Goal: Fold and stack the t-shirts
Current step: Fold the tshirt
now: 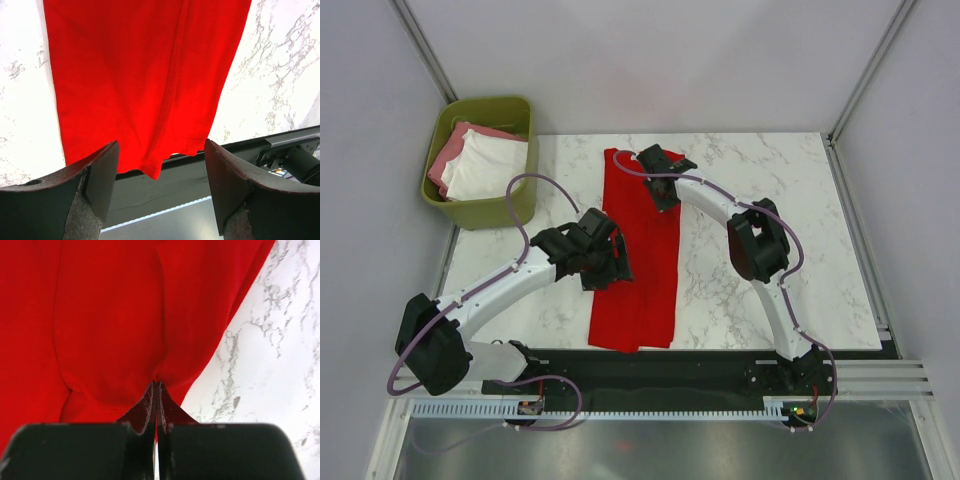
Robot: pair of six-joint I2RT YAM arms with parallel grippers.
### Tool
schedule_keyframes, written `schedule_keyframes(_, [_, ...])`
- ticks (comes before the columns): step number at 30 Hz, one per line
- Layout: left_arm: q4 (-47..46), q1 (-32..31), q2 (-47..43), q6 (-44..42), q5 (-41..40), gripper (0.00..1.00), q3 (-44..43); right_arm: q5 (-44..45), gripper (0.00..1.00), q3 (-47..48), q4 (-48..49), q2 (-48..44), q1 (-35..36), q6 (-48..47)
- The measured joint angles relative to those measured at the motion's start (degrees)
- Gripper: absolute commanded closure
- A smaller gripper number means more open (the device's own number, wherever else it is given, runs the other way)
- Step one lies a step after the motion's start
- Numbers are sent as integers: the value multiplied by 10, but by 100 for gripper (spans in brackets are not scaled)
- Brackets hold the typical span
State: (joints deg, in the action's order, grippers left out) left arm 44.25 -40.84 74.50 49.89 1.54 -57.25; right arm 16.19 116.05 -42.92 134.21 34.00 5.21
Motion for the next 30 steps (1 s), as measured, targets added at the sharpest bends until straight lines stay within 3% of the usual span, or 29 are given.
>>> schedule_keyframes(9, [0, 0, -1, 0, 0, 24, 5, -61, 100, -24, 18, 0, -16, 60])
schedule_keyframes(12, [0, 1, -1, 0, 0, 24, 5, -89, 90, -52, 37, -4, -31, 85])
schedule_keyframes(15, [0, 3, -3, 0, 0, 24, 5, -115, 70, -71, 59, -12, -45, 111])
schedule_keyframes(18, [2, 3, -6, 0, 0, 24, 5, -136, 61, -91, 82, -22, -52, 127])
schedule_keyframes(24, [3, 3, -7, 0, 0, 24, 5, -192, 57, -155, 143, -56, -66, 155])
schedule_keyframes(30, [5, 4, -7, 0, 0, 23, 5, -247, 50, -159, 150, -59, -83, 181])
